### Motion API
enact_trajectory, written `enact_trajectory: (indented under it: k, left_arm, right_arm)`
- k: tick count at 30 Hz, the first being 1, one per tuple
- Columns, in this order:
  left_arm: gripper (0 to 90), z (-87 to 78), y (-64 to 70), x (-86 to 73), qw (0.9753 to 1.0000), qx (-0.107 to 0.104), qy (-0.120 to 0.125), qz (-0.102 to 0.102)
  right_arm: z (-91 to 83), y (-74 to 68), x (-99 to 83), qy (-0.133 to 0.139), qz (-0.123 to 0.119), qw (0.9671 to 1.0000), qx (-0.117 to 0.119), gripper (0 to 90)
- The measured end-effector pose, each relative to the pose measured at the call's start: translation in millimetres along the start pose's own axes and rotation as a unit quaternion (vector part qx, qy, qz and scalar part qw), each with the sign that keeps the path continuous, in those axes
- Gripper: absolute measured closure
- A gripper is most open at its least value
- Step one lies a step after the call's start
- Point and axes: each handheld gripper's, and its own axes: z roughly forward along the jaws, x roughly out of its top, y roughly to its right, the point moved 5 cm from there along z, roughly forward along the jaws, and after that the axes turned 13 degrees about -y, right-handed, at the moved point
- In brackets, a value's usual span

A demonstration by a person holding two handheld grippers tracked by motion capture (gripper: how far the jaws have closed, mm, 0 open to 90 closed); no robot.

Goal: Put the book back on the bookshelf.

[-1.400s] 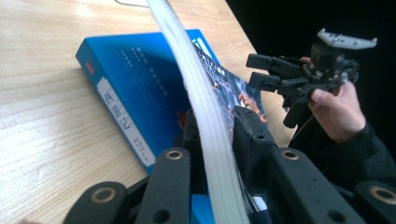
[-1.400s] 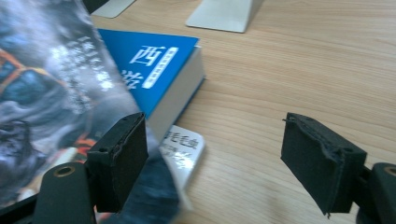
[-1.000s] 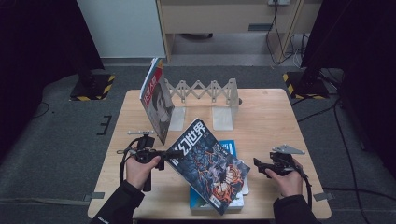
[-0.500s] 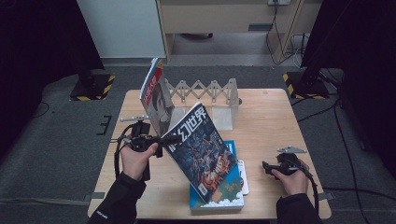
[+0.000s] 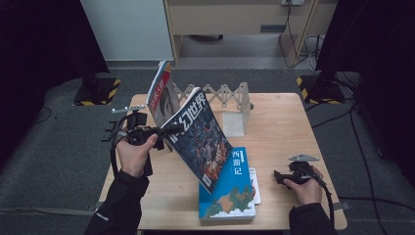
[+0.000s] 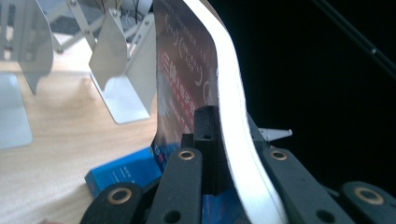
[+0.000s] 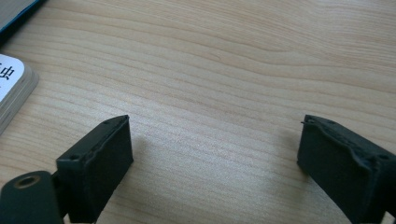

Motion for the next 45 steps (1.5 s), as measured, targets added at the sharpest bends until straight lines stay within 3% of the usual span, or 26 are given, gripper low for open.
enact_trajectory:
  k: [11,20,25,29,33,34,35,38,40,41,42,43,44,45]
  left_arm:
    - [81.8,-24.7,4.4,25.5,0.9989,0.035,0.031,0.008]
    - [81.8,-42.7,-2.6,41.0,0.9955,0.079,0.051,0.008]
    - [81.8,-53.3,-6.3,54.7,0.9922,0.107,0.062,0.009]
    - [81.8,-58.3,-8.1,61.2,0.9906,0.117,0.071,0.010]
    - [81.8,-62.2,-11.5,68.1,0.9880,0.134,0.076,0.011]
    - [81.8,-63.5,-13.0,70.9,0.9861,0.148,0.074,0.014]
    - [81.8,-63.5,-13.0,70.9,0.9861,0.148,0.074,0.014]
    - [81.8,-65.7,-14.9,74.7,0.9828,0.168,0.075,0.018]
    - [81.8,-66.8,-16.6,77.6,0.9804,0.179,0.079,0.020]
    - [81.8,-67.0,-18.5,80.8,0.9777,0.191,0.084,0.022]
    - [81.8,-67.0,-18.5,80.8,0.9777,0.191,0.084,0.022]
    - [81.8,-66.1,-20.8,84.3,0.9751,0.202,0.088,0.025]
    - [81.8,-66.1,-20.8,84.3,0.9751,0.202,0.088,0.025]
    - [81.8,-64.6,-23.9,87.8,0.9729,0.210,0.094,0.026]
  right_arm:
    - [4.1,-2.7,-1.3,0.019,-0.002,0.9998,0.000,2.6]
    - [5.6,-2.7,-2.1,0.030,-0.004,0.9995,0.002,0.8]
    - [5.6,-2.8,-2.1,0.030,-0.003,0.9995,0.001,0.8]
    - [5.6,-2.8,-2.1,0.030,-0.003,0.9995,0.001,0.8]
    - [5.6,-2.8,-2.1,0.030,-0.003,0.9995,0.002,0.8]
    - [5.6,-2.8,-2.0,0.030,-0.003,0.9995,0.002,0.8]
    - [5.6,-2.8,-2.0,0.030,-0.003,0.9995,0.002,0.8]
    - [5.6,-2.8,-2.1,0.030,-0.003,0.9995,0.001,0.8]
    - [5.6,-2.8,-2.1,0.030,-0.003,0.9995,0.002,0.8]
    - [5.6,-2.8,-2.1,0.030,-0.003,0.9995,0.001,0.8]
    - [5.6,-2.8,-2.1,0.030,-0.003,0.9995,0.001,0.8]
    - [5.6,-2.8,-2.1,0.030,-0.003,0.9995,0.001,0.8]
    - [5.6,-2.8,-2.1,0.030,-0.003,0.9995,0.001,0.8]
    - [5.6,-2.9,-2.0,0.030,-0.003,0.9995,0.002,0.7]
